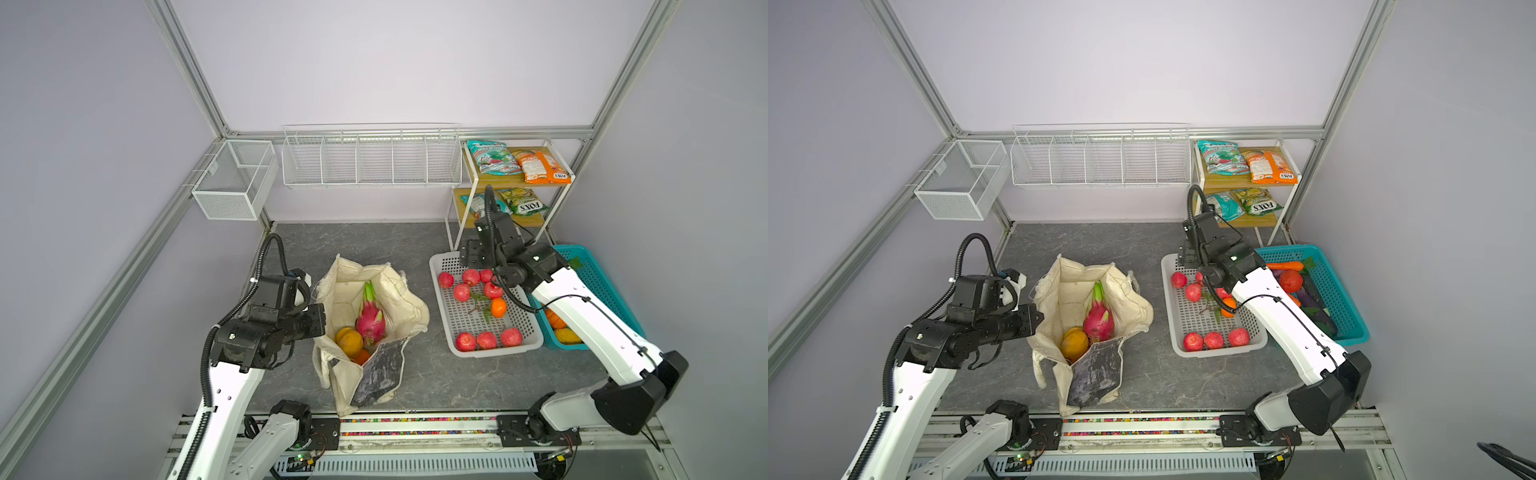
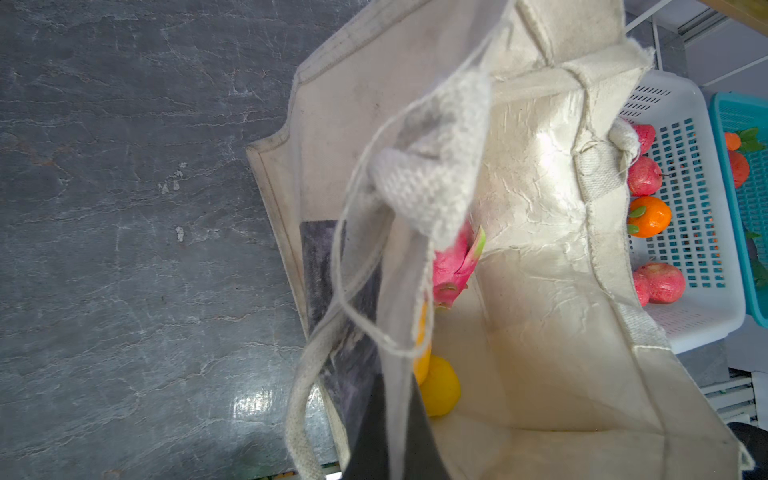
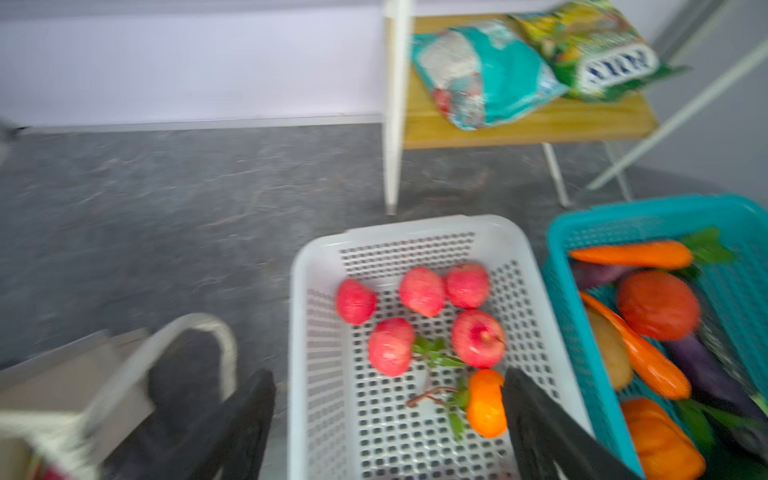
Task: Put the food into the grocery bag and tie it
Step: 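Raise the right gripper out of the tote and back over the teal basket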
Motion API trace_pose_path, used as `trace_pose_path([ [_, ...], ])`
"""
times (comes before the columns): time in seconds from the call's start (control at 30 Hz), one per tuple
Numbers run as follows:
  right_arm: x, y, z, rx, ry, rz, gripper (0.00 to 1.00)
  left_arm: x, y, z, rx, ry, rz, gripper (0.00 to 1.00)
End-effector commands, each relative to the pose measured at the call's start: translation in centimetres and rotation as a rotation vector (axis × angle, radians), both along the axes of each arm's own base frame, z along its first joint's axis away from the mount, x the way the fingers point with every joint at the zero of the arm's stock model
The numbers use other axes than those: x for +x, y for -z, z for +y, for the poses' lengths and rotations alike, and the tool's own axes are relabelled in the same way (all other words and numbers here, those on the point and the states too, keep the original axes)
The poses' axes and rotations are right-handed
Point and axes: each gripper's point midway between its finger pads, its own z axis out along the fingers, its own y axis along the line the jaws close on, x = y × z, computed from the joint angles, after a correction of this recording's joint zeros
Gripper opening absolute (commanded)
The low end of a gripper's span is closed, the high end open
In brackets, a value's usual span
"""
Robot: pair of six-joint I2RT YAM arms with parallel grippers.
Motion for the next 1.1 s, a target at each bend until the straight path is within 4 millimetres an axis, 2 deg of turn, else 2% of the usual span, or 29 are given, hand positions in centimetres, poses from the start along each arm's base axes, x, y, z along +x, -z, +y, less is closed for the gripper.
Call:
trace_pose_path([
  [0.0,-1.0,2.1,-6.8,-0.02,0.232,0.043,0.88,0.1,-0.6,-0.2,-0.005,0.02,-0.022,0.0],
  [0.13,-0.3,5.1,-13.5,0.088,0.413,0.088,0.88,0.2,-0.6,-0.2,-0.004,0.022,-0.02,0.0],
  [0.23,-0.4,6.4,-17.4,0.111,0.539,0.11,0.88,0.3,-0.5,-0.2,-0.003,0.022,-0.019,0.0],
  [0.4,-0.3,9.1,-22.3,0.071,0.719,0.178,0.88,0.7,-0.5,-0.6,-0.011,0.038,-0.012,0.0],
  [0.53,0.7,11.6,-25.0,0.042,0.823,0.223,0.89,1.1,-0.7,-0.8,-0.004,0.048,-0.008,0.0],
  [0.7,3.5,14.4,-26.8,0.075,0.869,0.263,0.9,1.5,-0.9,-0.9,-0.005,0.053,-0.008,0.0],
  [0.9,6.0,15.6,-28.1,0.085,0.891,0.275,0.9,1.5,-0.8,-0.9,-0.004,0.051,-0.002,0.0],
  [1.07,6.8,16.7,-29.2,0.08,0.891,0.306,0.89,1.7,-0.8,-0.9,0.001,0.05,-0.001,0.0],
])
